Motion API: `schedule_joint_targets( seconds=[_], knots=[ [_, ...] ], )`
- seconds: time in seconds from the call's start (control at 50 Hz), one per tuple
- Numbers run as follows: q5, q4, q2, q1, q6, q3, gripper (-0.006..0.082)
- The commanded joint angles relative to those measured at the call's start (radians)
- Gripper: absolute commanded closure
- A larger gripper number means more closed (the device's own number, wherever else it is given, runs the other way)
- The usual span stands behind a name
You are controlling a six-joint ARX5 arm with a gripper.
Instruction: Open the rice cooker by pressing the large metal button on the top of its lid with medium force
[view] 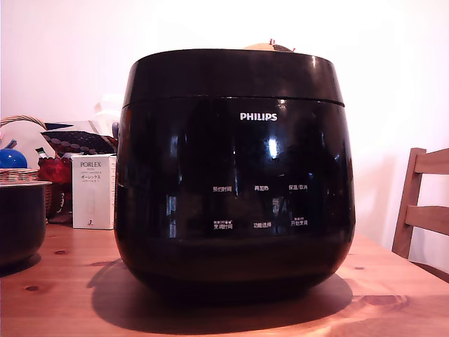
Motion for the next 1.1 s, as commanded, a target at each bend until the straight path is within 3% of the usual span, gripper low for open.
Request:
schedule_joint_targets(
  seconds=[0.0, 0.42, 0.58, 0.6, 0.64, 0.66, 0.86, 1.08],
  knots=[
    [0.185, -0.018, -0.014, -0.023, -0.051, -0.007, 0.0791],
    [0.199, -0.011, -0.014, -0.023, -0.064, 0.002, 0.0791],
    [0.283, 0.086, -0.014, -0.023, -0.165, 0.022, 0.0791],
    [0.301, 0.103, -0.014, -0.023, -0.227, 0.023, 0.0791],
    [0.317, 0.135, -0.014, -0.024, -0.229, 0.025, 0.0791],
    [0.354, 0.148, -0.014, -0.024, -0.301, 0.026, 0.0791],
    [0.511, 0.235, -0.014, -0.026, -0.504, 0.056, 0.0791],
    [0.66, 0.171, 0.032, -0.08, -0.555, 0.191, 0.0791]
  ],
)
